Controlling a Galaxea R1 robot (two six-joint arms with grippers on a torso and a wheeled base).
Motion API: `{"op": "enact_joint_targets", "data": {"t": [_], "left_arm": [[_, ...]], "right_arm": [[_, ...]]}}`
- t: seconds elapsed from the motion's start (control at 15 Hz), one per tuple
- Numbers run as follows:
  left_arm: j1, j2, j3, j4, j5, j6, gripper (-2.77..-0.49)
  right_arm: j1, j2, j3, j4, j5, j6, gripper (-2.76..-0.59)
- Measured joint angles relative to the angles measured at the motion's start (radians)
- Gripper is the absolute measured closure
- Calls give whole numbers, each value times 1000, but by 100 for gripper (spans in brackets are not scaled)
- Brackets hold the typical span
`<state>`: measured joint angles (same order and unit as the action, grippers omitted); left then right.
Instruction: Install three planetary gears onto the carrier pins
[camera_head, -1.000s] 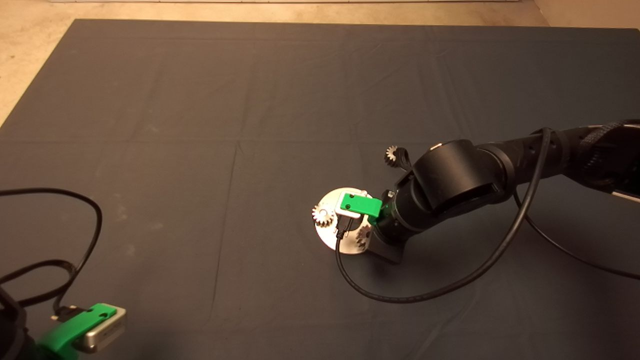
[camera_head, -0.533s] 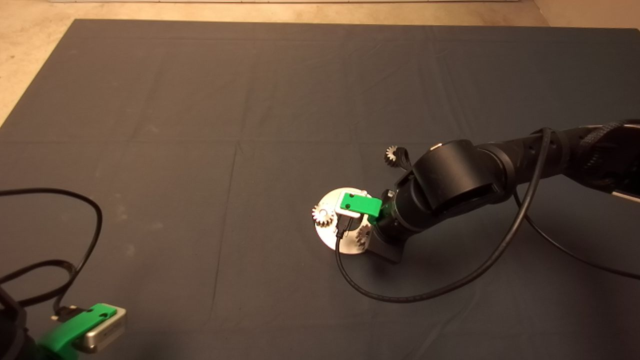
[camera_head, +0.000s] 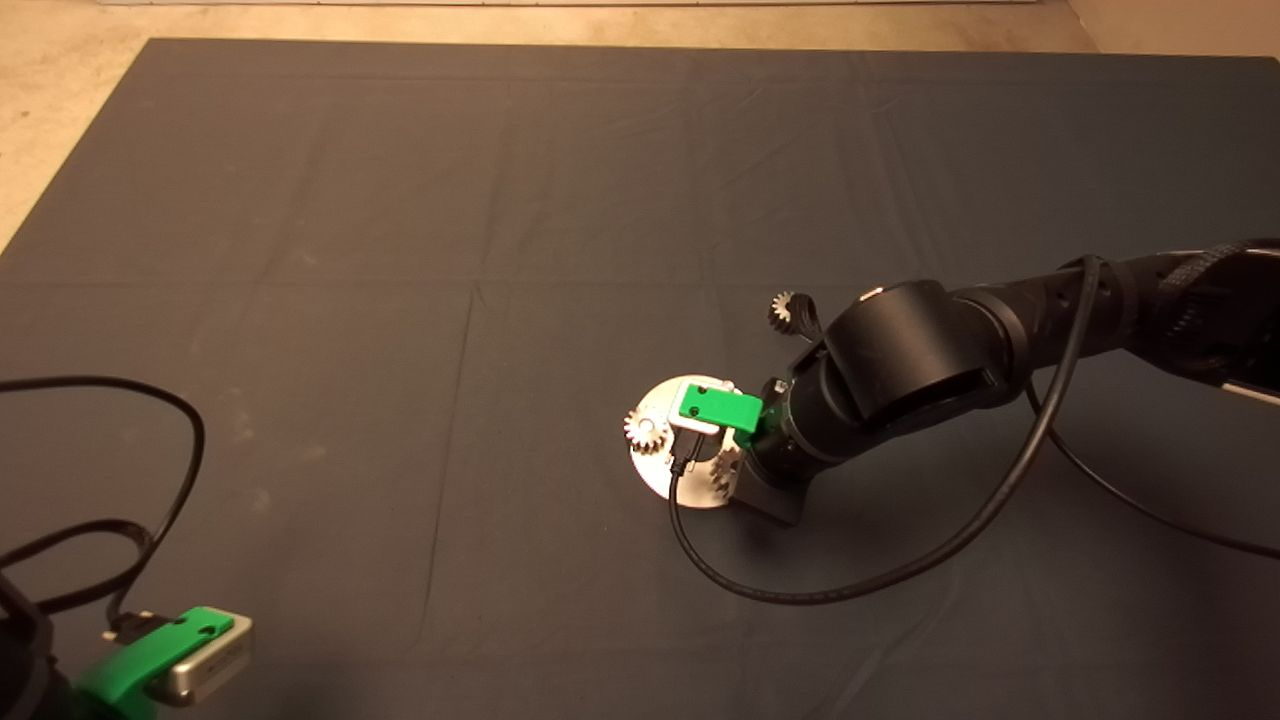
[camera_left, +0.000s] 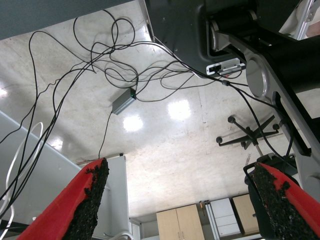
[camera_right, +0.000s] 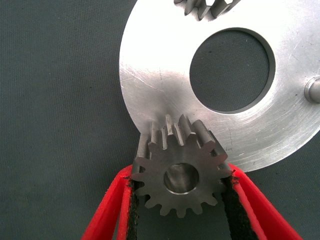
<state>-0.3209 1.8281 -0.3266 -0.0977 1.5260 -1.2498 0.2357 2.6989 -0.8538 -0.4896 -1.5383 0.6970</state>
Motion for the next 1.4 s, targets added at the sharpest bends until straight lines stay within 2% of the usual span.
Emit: {"op": "enact_joint_targets", "data": {"t": [0.67,0.87,1.13,1.2,1.4], "left_arm": [[0,0,0,0,0,0,-204],[0,0,0,0,0,0,-204],[0,0,0,0,0,0,-204],[0,0,0,0,0,0,-204],[0,0,0,0,0,0,-204]], "right_arm": [[0,3,2,-21,-4,3,-97],[0,7,2,-45,0,3,-96],[-4,18,2,-45,0,3,-96],[-6,22,3,-48,-5,3,-96],[-8,23,3,-50,-5,3,-96]]}}
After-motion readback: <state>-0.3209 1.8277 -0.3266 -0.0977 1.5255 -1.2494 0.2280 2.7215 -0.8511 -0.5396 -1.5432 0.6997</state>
